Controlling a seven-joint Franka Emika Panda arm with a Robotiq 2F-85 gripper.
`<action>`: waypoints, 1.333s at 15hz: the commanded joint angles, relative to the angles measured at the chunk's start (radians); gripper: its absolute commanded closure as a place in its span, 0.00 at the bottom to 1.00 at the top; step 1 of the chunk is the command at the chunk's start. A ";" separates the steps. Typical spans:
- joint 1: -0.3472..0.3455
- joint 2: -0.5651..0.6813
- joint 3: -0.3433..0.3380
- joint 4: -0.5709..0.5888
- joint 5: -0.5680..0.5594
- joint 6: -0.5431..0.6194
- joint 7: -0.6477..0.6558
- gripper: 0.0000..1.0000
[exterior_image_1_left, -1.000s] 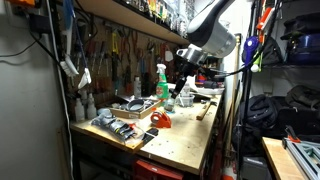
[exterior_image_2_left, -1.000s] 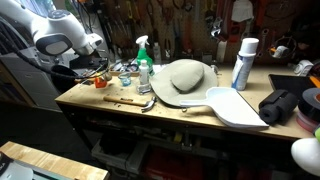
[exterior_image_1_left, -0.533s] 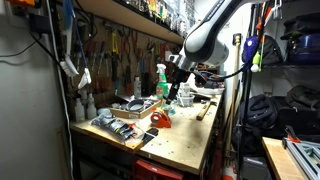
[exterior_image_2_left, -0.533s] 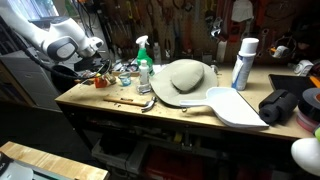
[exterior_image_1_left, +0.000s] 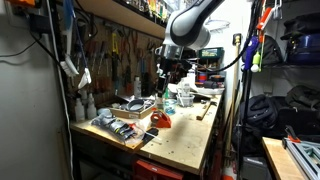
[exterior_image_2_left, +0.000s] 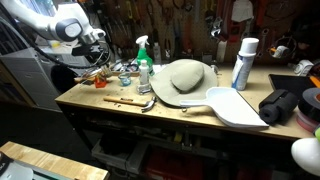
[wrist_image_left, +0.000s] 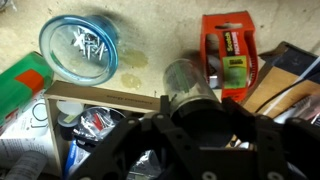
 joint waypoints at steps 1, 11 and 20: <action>-0.016 -0.001 0.019 0.016 -0.004 -0.022 0.011 0.45; -0.048 0.102 0.009 0.117 0.000 0.000 0.164 0.70; -0.086 0.195 0.041 0.182 0.062 -0.029 0.156 0.70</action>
